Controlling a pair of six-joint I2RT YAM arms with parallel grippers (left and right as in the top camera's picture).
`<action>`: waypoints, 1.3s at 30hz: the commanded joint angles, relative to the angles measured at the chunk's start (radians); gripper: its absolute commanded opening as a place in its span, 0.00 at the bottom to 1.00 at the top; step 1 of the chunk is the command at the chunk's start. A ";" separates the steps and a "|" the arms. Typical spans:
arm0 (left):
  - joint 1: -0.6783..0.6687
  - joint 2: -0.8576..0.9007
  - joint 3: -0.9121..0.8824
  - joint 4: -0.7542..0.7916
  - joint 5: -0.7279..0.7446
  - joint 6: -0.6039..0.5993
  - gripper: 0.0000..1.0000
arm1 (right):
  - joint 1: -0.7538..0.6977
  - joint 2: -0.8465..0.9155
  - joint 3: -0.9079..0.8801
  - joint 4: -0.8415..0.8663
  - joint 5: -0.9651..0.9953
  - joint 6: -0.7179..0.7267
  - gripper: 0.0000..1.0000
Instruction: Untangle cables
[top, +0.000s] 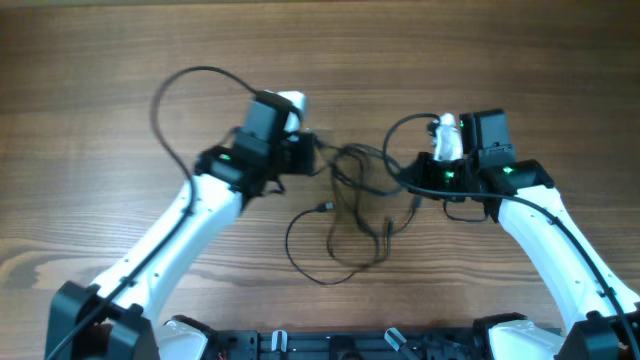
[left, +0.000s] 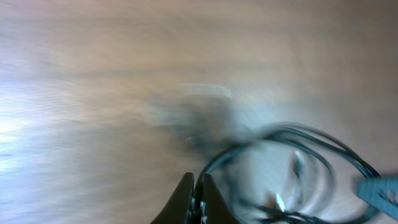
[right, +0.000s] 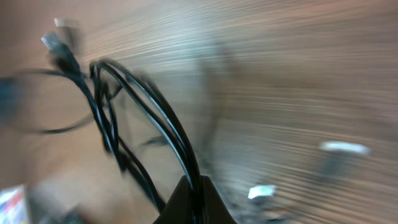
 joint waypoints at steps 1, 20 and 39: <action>0.107 -0.071 0.010 -0.004 0.004 0.007 0.36 | -0.009 -0.003 0.000 0.008 0.245 0.037 0.04; -0.043 0.000 0.010 0.097 0.353 0.003 0.62 | -0.008 -0.003 0.000 0.597 -0.620 0.071 0.04; 0.371 0.075 0.010 -0.154 -0.320 0.003 0.43 | -0.233 -0.007 0.000 0.166 0.125 0.095 0.04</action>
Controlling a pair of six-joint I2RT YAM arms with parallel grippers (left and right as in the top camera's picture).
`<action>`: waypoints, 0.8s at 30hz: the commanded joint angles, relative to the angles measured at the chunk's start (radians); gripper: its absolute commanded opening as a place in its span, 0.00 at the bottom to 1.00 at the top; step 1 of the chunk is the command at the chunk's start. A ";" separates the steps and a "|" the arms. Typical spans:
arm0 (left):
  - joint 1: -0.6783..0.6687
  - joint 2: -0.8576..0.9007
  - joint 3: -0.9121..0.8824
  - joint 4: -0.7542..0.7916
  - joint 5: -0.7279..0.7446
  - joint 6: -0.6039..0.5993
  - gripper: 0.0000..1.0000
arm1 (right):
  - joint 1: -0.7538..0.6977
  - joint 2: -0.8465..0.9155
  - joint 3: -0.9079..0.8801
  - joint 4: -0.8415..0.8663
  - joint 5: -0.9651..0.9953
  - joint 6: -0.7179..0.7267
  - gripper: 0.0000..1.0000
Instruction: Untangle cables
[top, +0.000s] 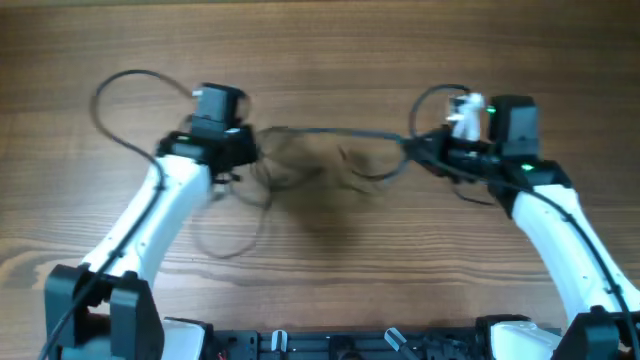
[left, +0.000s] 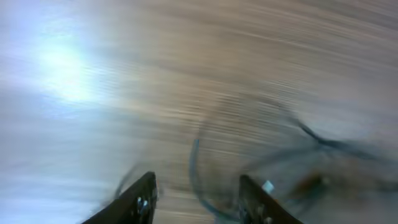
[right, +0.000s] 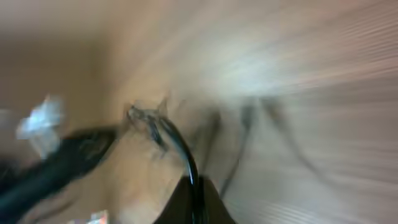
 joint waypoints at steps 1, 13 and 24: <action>0.148 0.003 0.000 -0.014 -0.047 -0.002 0.43 | -0.112 -0.012 0.008 -0.091 0.344 -0.176 0.04; -0.037 0.011 0.000 0.102 0.638 0.051 0.66 | 0.018 -0.017 0.008 0.270 -0.372 -0.341 0.05; -0.202 0.058 0.000 0.113 0.496 0.050 0.67 | 0.042 -0.013 0.008 -0.187 0.280 -0.281 0.40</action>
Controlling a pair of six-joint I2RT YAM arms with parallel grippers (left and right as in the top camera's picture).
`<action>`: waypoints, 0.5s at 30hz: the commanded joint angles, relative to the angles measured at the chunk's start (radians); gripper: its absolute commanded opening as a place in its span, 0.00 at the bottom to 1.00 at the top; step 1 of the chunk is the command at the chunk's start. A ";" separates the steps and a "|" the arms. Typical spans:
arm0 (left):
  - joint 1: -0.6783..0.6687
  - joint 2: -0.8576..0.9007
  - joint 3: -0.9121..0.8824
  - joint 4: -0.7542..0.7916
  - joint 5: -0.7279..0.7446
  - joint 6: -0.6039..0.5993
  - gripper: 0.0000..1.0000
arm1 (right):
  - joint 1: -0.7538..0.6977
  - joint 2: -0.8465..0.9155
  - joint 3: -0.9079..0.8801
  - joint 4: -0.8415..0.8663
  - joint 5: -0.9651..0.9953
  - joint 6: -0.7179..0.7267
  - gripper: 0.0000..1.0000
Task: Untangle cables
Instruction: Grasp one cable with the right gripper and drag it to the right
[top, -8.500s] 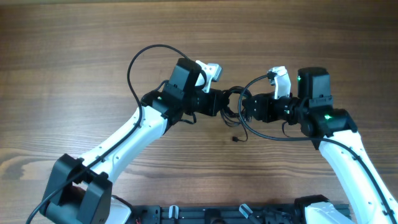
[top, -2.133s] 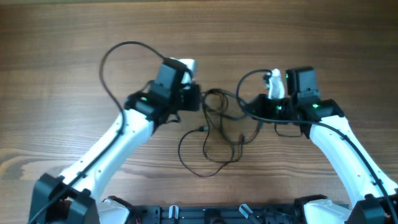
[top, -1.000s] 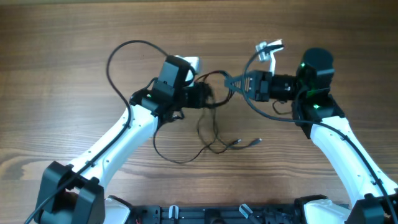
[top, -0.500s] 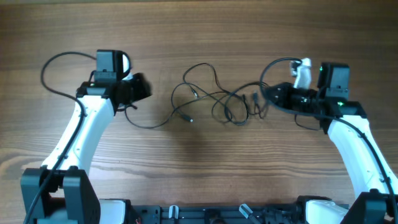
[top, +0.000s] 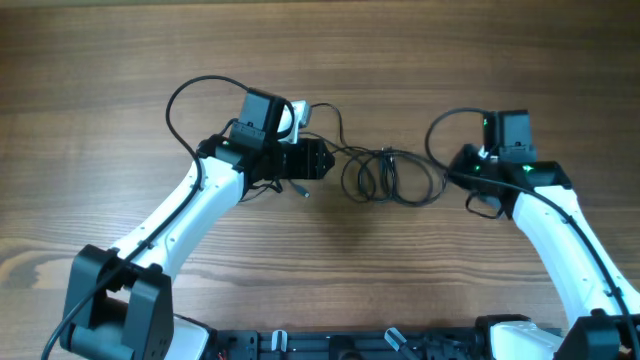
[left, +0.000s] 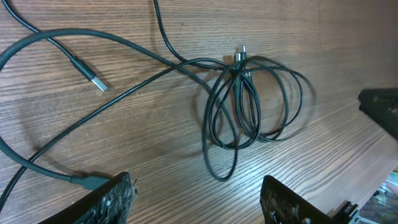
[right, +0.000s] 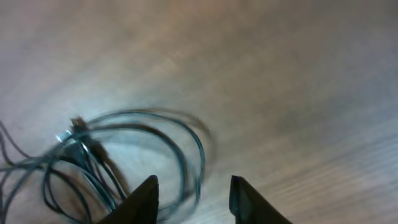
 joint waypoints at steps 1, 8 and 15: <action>-0.005 0.008 0.002 0.001 -0.037 0.019 0.66 | 0.026 -0.005 0.007 0.038 -0.431 -0.237 0.40; 0.124 0.008 0.002 -0.081 -0.331 -0.160 0.61 | 0.283 0.079 0.007 0.180 -0.448 -0.314 0.42; 0.175 0.008 0.002 -0.115 -0.319 -0.169 0.61 | 0.406 0.387 0.007 0.503 -0.459 -0.079 0.39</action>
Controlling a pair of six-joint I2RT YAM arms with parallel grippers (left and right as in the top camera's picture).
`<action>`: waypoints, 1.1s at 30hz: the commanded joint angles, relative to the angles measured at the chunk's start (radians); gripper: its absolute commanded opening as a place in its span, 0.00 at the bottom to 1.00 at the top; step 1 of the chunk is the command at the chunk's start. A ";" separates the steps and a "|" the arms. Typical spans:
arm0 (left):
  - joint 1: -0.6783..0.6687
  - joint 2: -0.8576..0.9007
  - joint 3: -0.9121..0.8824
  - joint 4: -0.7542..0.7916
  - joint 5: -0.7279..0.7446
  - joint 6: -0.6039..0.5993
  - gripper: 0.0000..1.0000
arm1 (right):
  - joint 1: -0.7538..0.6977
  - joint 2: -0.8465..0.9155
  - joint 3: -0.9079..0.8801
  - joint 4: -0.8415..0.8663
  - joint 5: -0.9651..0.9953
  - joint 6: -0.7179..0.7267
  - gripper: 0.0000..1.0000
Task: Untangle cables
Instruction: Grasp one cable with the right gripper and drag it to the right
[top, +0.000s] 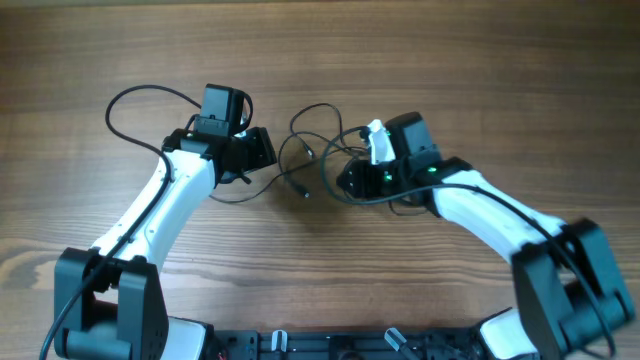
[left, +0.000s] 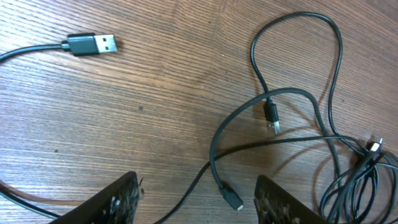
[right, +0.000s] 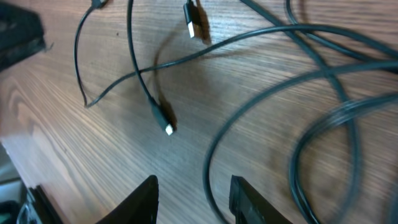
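Observation:
Several thin black cables (top: 312, 108) lie crossed on the wooden table between my arms. My left gripper (top: 257, 150) stands open just left of them. In the left wrist view one strand ending in a small plug (left: 230, 196) lies between the open fingers (left: 118, 200), a USB-A plug (left: 93, 43) lies at the upper left and a bunched coil (left: 364, 171) at the lower right. My right gripper (top: 345, 183) is open over the coil's left side; in its wrist view a strand (right: 210, 168) runs between the fingers (right: 135, 200).
One cable runs out in a wide loop (top: 150, 89) behind the left arm. Two more loose plugs (right: 165, 122) (right: 196, 26) lie ahead of the right gripper. Bare wood surrounds the cables; the robot base is at the near edge.
My right gripper has moved left from beside the coil to over its left part. My left gripper has drawn back to the left. The cables lie more spread out. Both stay open.
Both grippers were shut on the tangle close together. Then the arms stood far apart with a cable stretched between them, left open, right still shut. After that both were open with a coil lying between them. Now both hover open over the loosened cables.

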 joint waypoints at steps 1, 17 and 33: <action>0.004 0.007 0.002 -0.001 -0.006 -0.015 0.61 | 0.026 0.114 0.006 0.126 -0.019 0.121 0.38; -0.035 0.007 0.002 0.068 0.219 0.018 0.73 | 0.023 -0.064 0.584 -0.409 -0.006 -0.146 0.04; -0.137 0.032 0.002 0.418 0.489 0.019 0.86 | 0.028 -0.156 1.014 -0.571 -0.048 -0.278 0.04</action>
